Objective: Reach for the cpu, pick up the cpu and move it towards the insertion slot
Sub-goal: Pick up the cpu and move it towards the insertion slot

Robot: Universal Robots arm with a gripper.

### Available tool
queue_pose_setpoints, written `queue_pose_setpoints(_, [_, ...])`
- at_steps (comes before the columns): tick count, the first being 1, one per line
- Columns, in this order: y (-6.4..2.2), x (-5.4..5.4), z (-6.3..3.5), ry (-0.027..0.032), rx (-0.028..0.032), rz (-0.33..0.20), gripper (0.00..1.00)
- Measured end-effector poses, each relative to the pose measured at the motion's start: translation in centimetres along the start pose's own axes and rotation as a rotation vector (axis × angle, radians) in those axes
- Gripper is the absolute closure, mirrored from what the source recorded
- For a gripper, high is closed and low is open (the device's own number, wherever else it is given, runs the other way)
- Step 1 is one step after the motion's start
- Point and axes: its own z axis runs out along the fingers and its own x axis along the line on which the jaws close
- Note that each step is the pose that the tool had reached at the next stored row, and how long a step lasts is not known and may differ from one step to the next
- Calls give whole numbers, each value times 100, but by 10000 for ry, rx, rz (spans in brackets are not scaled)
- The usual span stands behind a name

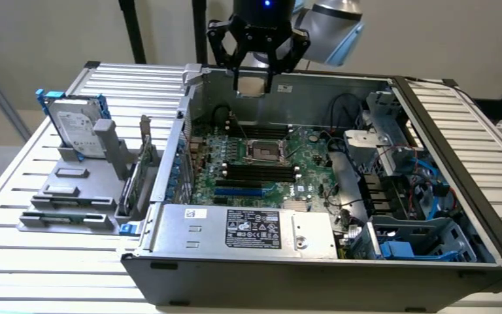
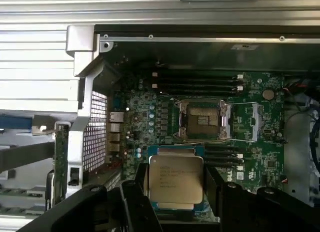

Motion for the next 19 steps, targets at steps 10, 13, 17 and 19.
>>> queue_pose_setpoints(10, [274, -313, 177, -1, 0, 0, 46])
queue_pose_setpoints(13, [347, -382, 221, 0, 11, 0, 46])
queue_pose_setpoints(17, [396, -443, 268, -1, 56, 6, 46])
queue_pose_setpoints(19, [401, -464, 289, -1, 123, 10, 46])
